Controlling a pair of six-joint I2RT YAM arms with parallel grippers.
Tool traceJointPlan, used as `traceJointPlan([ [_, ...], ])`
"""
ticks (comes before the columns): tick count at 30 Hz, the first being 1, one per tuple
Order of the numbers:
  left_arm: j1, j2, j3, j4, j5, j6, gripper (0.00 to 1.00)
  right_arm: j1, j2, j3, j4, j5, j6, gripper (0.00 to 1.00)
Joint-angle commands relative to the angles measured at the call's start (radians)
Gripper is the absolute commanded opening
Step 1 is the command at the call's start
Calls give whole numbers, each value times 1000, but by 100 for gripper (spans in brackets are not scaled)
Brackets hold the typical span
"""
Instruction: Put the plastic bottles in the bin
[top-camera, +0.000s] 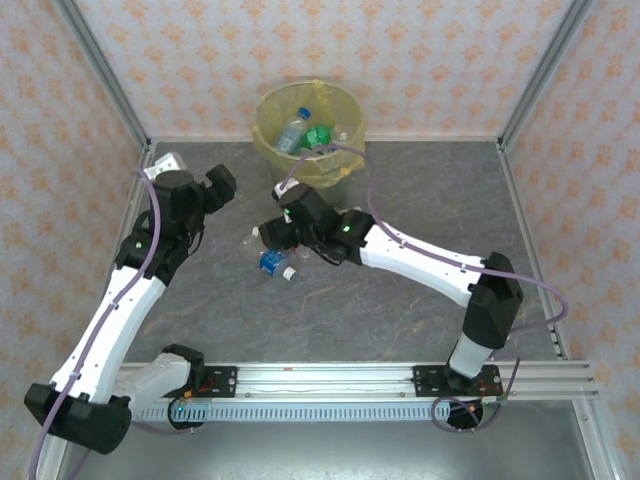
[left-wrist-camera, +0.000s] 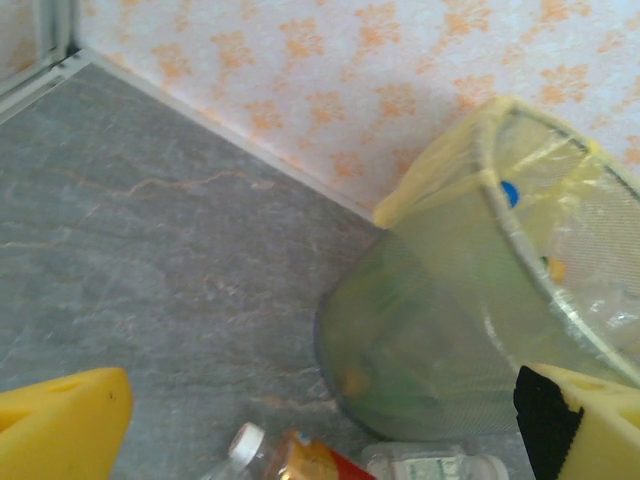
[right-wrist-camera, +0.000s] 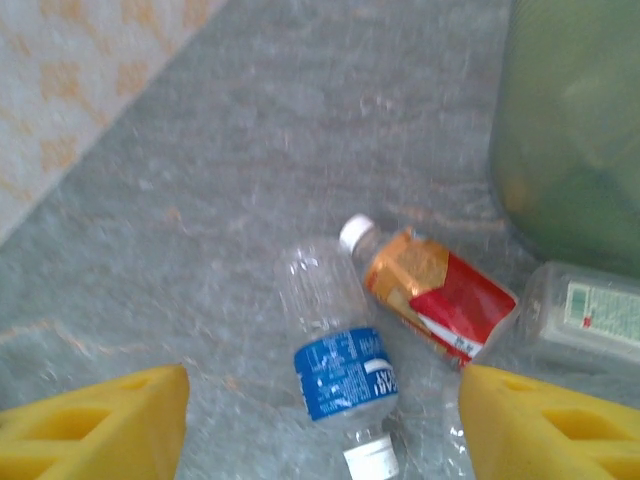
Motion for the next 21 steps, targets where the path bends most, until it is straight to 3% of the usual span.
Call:
traceJointPlan([
  [1,8,-49,-65,-38,-38,-69,99,4,43,-40,-27,-4,-41,64],
  [4,8,-70,-95,-49,-24,-94,99,7,83,-67,-29,-21,-57,56],
  [21,9,-93,-103,-105,-34,-97,99,20,267,-95,-23,-70,-149,51],
])
